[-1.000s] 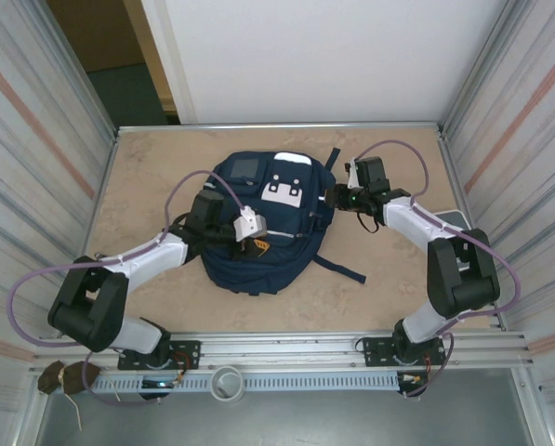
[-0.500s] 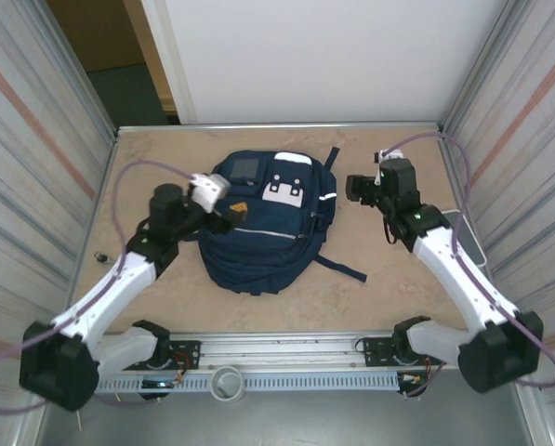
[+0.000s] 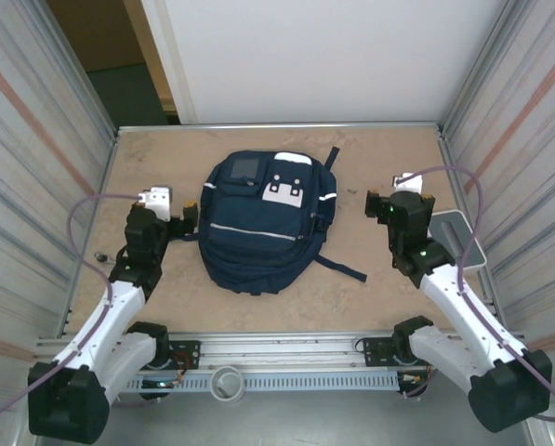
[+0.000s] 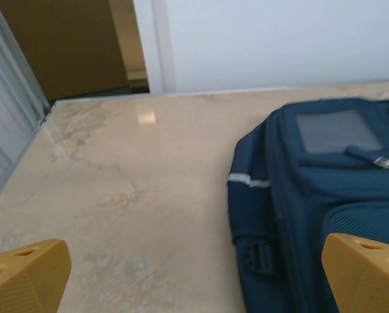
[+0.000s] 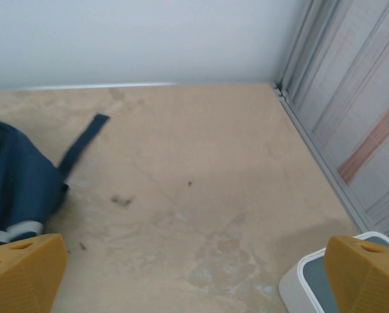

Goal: Pack the student bag

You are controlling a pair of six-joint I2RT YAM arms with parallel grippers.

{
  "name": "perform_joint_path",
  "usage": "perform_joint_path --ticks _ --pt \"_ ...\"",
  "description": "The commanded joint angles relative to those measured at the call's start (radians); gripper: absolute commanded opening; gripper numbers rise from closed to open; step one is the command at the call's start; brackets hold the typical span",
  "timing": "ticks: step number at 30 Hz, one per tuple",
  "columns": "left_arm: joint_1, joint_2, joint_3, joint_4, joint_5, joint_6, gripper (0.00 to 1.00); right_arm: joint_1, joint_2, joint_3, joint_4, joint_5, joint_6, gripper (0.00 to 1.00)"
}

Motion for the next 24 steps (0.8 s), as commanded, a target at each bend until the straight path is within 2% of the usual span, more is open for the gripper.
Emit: perform_joint_path --ticks 1,4,6,10,17,22,23,24 --pt "0.025 0.066 -0.055 0.097 -0.035 0.038 0.99 -0.052 0.064 -0.114 0.221 -0.039 -0.052 0.99" --pt "0.082 0.164 -0.1 0.219 0.076 0.033 0.99 -0.106 0.21 -0.193 0.39 -0.113 -0.051 0.99" --pt "0.113 0.233 -0.127 0.323 0.131 0.027 0.99 -0.118 0.312 -0.21 0.483 -0.115 -0.059 0.99" --pt "0.128 0.341 -0.15 0.478 0.13 0.037 0.99 -0.13 0.45 -0.268 0.761 -0.162 -0.138 0.99" --pt "0.15 0.468 -0.085 0.528 0.156 0.039 0.99 -0.198 0.492 -0.225 0.742 -0.328 -0.169 0.99" --pt "0.158 0.643 -0.094 0.713 0.191 0.041 0.99 -0.293 0.552 -0.292 0.923 -0.432 -0.115 0.99" --pt "0.157 0.644 -0.086 0.706 0.192 0.038 0.99 -0.31 0.562 -0.299 0.937 -0.464 -0.104 0.99" --pt "0.157 0.619 -0.062 0.61 0.193 0.033 0.99 -0.322 0.584 -0.305 0.962 -0.476 -0.092 0.99"
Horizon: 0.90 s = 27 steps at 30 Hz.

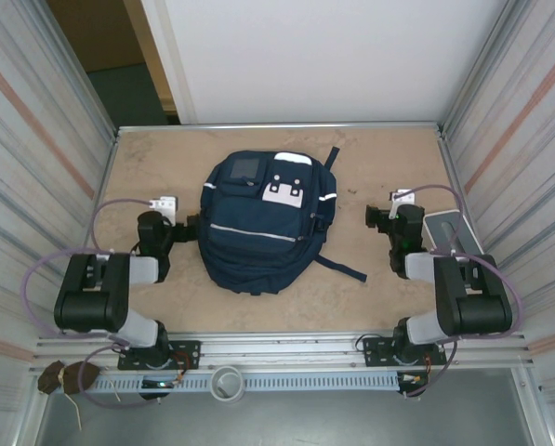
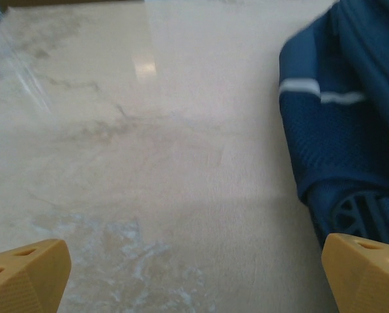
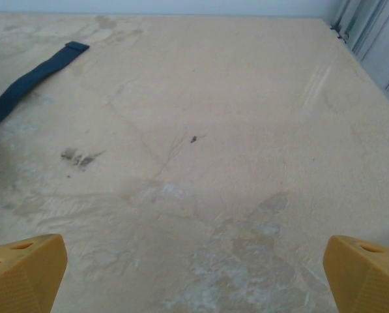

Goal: Pack the student bag

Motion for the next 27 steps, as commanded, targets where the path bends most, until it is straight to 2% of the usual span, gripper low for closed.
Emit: perform_joint_path --ticks 1,2,4,7,27 --pt "0.005 0.005 0.044 0.025 0.033 0.008 0.99 -0.037 0.078 -0.034 0.157 -0.107 0.035 0.99" --pt "0.005 0.026 0.051 0.047 0.037 0.017 0.99 -0.04 0.106 -0.028 0.21 -0.106 0.031 0.99" --pt "0.005 0.005 0.06 -0.012 0.04 0.013 0.99 -0.052 0.08 0.027 0.048 -0.104 0.052 0.99" --pt "0.004 0.007 0.053 0.007 0.039 0.014 0.99 -0.081 0.085 0.041 0.029 -0.139 0.074 0.99" --pt "0.0 0.007 0.055 0.001 0.038 0.019 0.99 -0.074 0.089 0.039 0.038 -0.129 0.069 0.99"
